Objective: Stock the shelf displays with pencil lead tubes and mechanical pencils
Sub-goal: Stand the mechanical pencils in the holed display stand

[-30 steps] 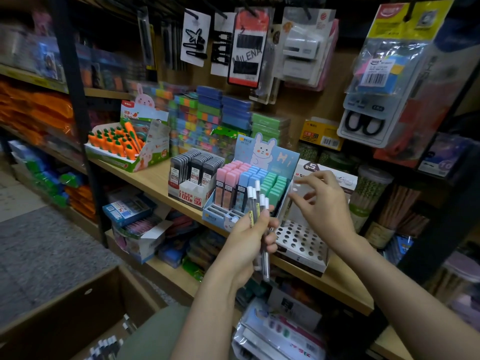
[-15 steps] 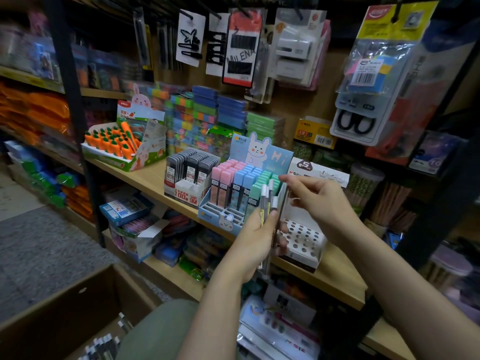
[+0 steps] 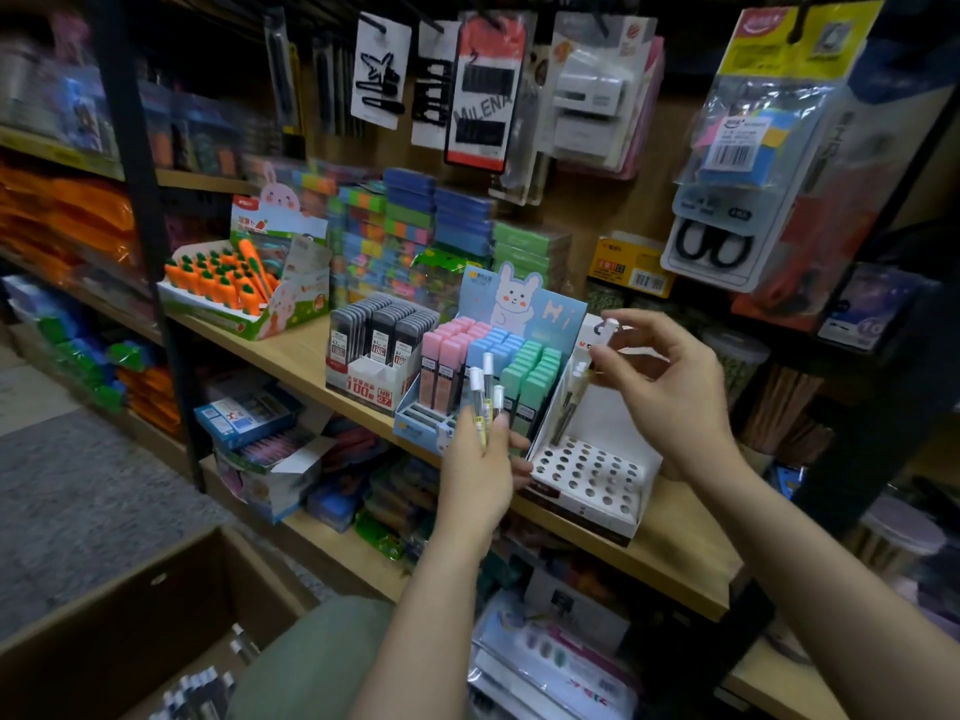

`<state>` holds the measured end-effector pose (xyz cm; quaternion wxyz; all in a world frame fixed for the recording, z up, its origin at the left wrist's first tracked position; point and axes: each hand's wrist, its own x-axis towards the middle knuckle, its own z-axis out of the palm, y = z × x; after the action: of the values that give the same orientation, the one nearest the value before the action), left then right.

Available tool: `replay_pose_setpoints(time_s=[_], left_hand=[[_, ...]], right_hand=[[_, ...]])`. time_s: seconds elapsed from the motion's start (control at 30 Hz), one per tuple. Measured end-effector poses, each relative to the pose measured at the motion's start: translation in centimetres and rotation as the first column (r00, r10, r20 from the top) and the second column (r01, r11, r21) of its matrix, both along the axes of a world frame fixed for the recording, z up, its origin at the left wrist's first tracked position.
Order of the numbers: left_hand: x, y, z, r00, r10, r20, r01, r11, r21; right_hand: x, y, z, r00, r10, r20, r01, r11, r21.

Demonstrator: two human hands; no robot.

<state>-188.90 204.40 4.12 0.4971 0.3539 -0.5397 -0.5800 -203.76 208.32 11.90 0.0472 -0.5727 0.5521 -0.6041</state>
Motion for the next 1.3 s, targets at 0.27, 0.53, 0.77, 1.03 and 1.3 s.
replay_pose_setpoints(time_s=[0.27,0.53,0.77,1.03,1.3], left_hand=[[0.4,-0.1,-0.2,0.996,-0.051,-0.069,0.057,0.994,0.088],[0.4,-0.1,-0.1,0.996,-0.054,-0.066,0.062,0.991,0.119],[0.0,-0.1,-0.3,0.998,-0.069,-0.012,0.070,0.983,0.169],[0.2,0.2,-0.1,0.991,-0.112,-0.068,0.122,0.979,0.164],[0.3,0.4,0.0,0.975,-0.185,-0.122,0.205,0.962,0.178]], right_hand=[[-0.3,-0.9,-3.2,0.964,-0.135,-0.229,0.132,0.991,-0.025],[-0.6,-0.9,-3.7,0.958,-0.127,-0.259,0.129,0.992,-0.007],[-0.6,-1.9,-4.0,0.945,-0.167,-0.281,0.171,0.985,-0.011],[-0.4,-2.0,-4.9,0.892,-0.218,-0.396,0.221,0.974,-0.039],[-0.3,-2.2,-5.2,0.837,-0.315,-0.448,0.296,0.948,-0.114]])
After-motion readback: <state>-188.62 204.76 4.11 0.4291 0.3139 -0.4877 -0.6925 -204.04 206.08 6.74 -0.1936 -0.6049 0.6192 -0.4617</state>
